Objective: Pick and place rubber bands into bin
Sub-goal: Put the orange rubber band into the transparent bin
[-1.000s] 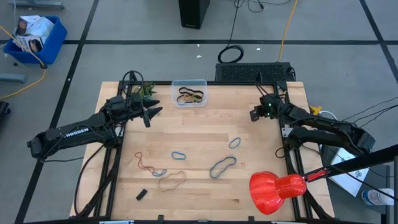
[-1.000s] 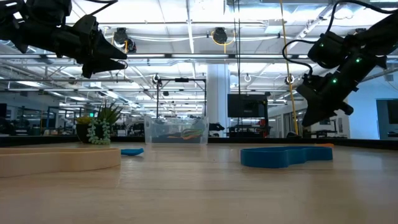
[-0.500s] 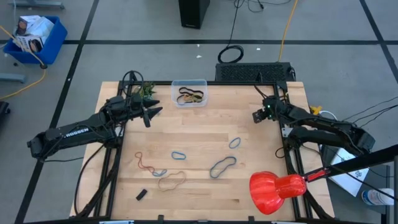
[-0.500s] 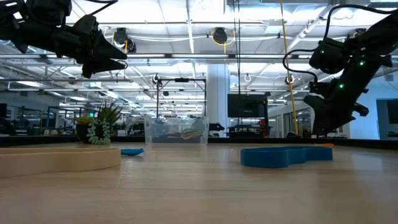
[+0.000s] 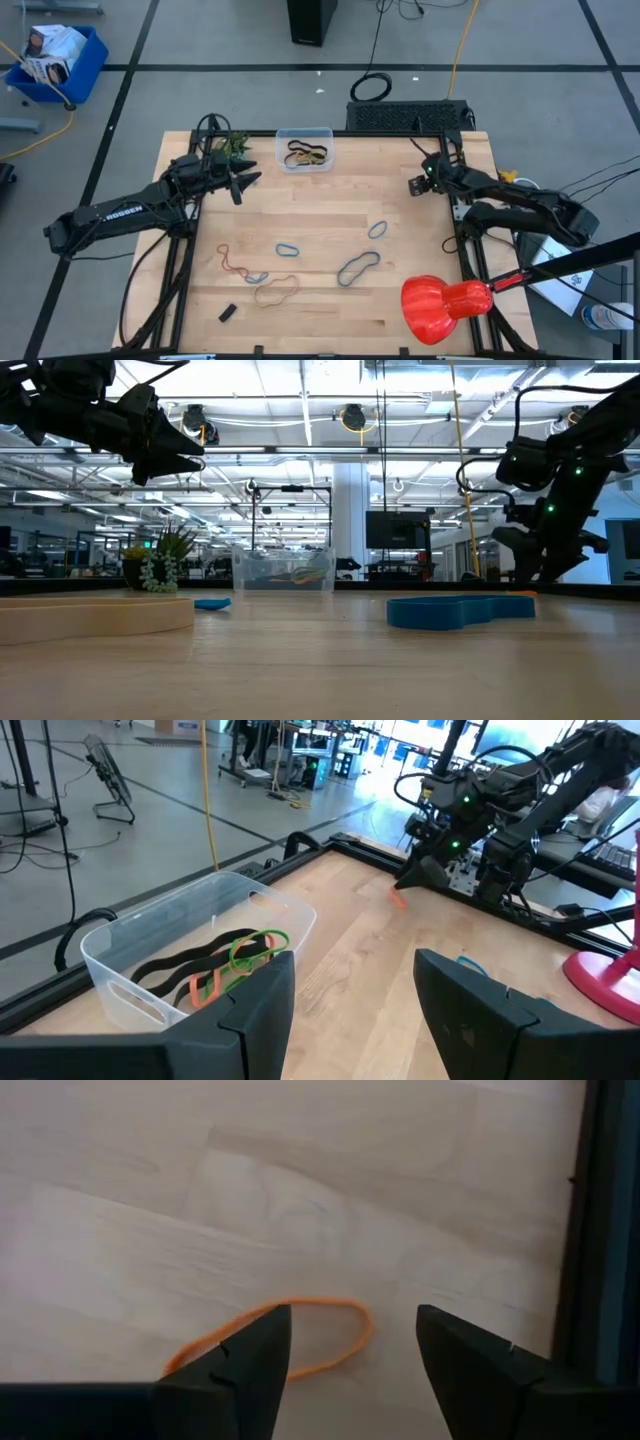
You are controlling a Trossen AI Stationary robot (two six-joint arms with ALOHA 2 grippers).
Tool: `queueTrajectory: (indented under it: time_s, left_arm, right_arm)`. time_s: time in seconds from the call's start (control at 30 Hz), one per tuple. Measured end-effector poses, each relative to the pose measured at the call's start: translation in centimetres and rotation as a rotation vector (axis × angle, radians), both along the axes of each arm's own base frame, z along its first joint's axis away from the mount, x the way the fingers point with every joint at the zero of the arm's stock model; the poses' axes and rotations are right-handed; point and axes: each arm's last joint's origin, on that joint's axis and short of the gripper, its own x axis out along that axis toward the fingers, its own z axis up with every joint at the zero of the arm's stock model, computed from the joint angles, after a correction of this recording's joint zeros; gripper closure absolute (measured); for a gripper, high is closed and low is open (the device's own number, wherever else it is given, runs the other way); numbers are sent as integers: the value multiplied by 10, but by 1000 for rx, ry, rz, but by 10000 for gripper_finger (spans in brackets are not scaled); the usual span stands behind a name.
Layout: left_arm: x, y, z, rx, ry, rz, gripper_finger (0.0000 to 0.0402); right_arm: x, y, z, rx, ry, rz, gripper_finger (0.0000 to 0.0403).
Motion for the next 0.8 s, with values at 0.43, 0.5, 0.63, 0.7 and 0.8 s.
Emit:
queueTrajectory:
  time_s: [0.43,0.5,0.63,0.7,0.8]
  left_arm:
    - [0,0,0,5,3,-1,188]
    - [0,0,0,6,2,-1,188]
    - [0,0,0,7,3,-1,188]
    - [0,0,0,7,3,-1,188]
    - [0,0,0,5,3,-1,188]
  right_arm:
    - [3,-7,-17,109,43,-45,219]
    - [3,-7,-18,118,45,-43,236]
    - [3,-7,-19,125,43,-39,278]
    - [3,-7,-19,125,43,-39,300]
    - [3,-7,-20,127,44,-39,333]
